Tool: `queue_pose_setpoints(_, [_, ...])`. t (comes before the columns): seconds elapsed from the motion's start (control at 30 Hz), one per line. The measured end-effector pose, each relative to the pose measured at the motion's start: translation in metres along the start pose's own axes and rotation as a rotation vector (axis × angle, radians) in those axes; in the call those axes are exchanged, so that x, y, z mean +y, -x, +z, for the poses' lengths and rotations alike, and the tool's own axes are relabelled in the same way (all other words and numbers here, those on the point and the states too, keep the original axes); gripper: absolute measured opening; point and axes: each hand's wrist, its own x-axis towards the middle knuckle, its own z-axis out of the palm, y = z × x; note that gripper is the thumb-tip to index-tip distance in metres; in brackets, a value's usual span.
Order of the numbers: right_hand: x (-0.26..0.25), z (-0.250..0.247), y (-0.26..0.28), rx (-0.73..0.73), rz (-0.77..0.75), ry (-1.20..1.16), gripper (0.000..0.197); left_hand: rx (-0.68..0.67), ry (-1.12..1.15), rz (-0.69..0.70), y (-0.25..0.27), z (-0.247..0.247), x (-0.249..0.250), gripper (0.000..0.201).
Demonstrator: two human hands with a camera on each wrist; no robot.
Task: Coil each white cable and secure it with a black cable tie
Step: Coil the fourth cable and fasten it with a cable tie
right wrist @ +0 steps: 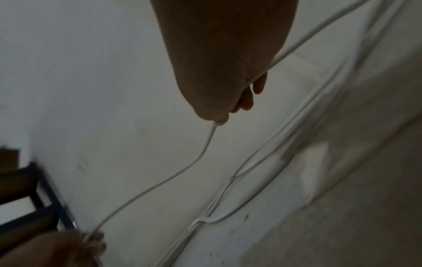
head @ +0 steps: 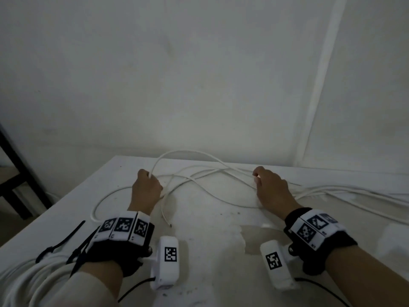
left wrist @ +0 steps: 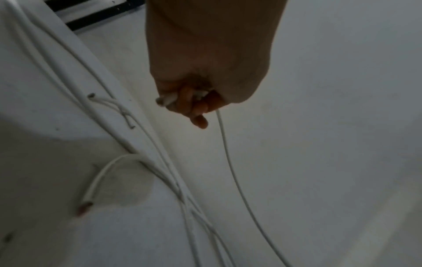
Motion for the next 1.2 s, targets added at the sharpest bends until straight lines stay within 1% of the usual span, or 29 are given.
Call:
queue_pose_setpoints(0.07, [0.001, -0.012, 0.008, 0.005, -0.062, 0.044, 0.029, 0.028, 0.1, 0.083, 0.016, -0.003, 0.016, 0.018])
queue_pose_setpoints(0.13, [0.004, -0.022, 0.019, 0.032, -0.132, 0.098, 0.031, 0.043, 0.152, 0.205, 0.035, -0.007, 0.031, 0.021])
queue_pose_setpoints(0.17, [0.006, -0.025, 0.024, 0.075, -0.171, 0.105, 0.028, 0.043, 0.167, 0.262, 0.045, -0.007, 0.037, 0.023])
queue_pose_setpoints(0.23, [0.011, -0.03, 0.035, 0.164, -0.26, 0.062, 0.017, 0.031, 0.191, 0.342, 0.062, -0.008, 0.045, 0.023])
queue_pose_setpoints(0.3, [0.014, -0.036, 0.046, 0.228, -0.318, 0.038, 0.014, 0.011, 0.17, 0.414, 0.078, -0.008, 0.052, 0.022])
queue_pose_setpoints(0.37, [0.012, -0.047, 0.059, 0.255, -0.385, 0.079, 0.014, 0.003, 0.121, 0.504, 0.095, -0.007, 0.055, 0.02])
queue_pose_setpoints(0.43, [0.005, -0.059, 0.073, 0.256, -0.506, 0.152, 0.021, 0.012, 0.046, 0.597, 0.11, -0.006, 0.055, 0.02])
queue_pose_setpoints(0.5, [-0.003, -0.068, 0.087, 0.261, -0.623, 0.197, 0.016, 0.005, -0.032, 0.654, 0.124, -0.002, 0.055, 0.023])
queue_pose_setpoints(0.57, [-0.009, -0.074, 0.1, 0.251, -0.685, 0.194, 0.016, -0.045, -0.107, 0.681, 0.136, 0.002, 0.054, 0.026])
queue_pose_setpoints(0.63, [-0.011, -0.079, 0.111, 0.251, -0.701, 0.158, 0.014, -0.105, -0.165, 0.687, 0.15, 0.005, 0.055, 0.029])
queue_pose_setpoints(0.73, [-0.013, -0.089, 0.127, 0.267, -0.714, 0.076, 0.014, -0.192, -0.11, 0.67, 0.168, 0.005, 0.059, 0.05])
queue_pose_setpoints(0.77, [-0.013, -0.092, 0.132, 0.276, -0.721, 0.067, 0.015, -0.216, -0.078, 0.656, 0.172, 0.005, 0.06, 0.047])
queue_pose_setpoints(0.83, [-0.014, -0.097, 0.141, 0.293, -0.731, 0.05, 0.013, -0.26, -0.065, 0.631, 0.179, 0.007, 0.063, 0.026])
queue_pose_setpoints(0.87, [-0.014, -0.101, 0.144, 0.297, -0.723, 0.022, 0.012, -0.285, -0.059, 0.63, 0.183, 0.008, 0.064, 0.025])
queue_pose_setpoints(0.9, [-0.014, -0.104, 0.147, 0.296, -0.703, -0.025, 0.012, -0.309, -0.049, 0.638, 0.186, 0.009, 0.064, 0.028])
queue_pose_setpoints(0.97, [-0.014, -0.11, 0.149, 0.286, -0.654, -0.127, 0.022, -0.358, -0.019, 0.62, 0.193, 0.012, 0.065, 0.03])
queue_pose_setpoints(1.07, [-0.015, -0.112, 0.152, 0.273, -0.628, -0.146, 0.033, -0.425, 0.057, 0.584, 0.201, 0.015, 0.07, 0.038])
queue_pose_setpoints(1.13, [-0.015, -0.116, 0.153, 0.262, -0.609, -0.147, 0.034, -0.454, 0.109, 0.573, 0.203, 0.016, 0.071, 0.038])
queue_pose_setpoints(1.2, [-0.013, -0.122, 0.153, 0.256, -0.565, -0.168, 0.029, -0.494, 0.112, 0.586, 0.206, 0.014, 0.071, 0.038])
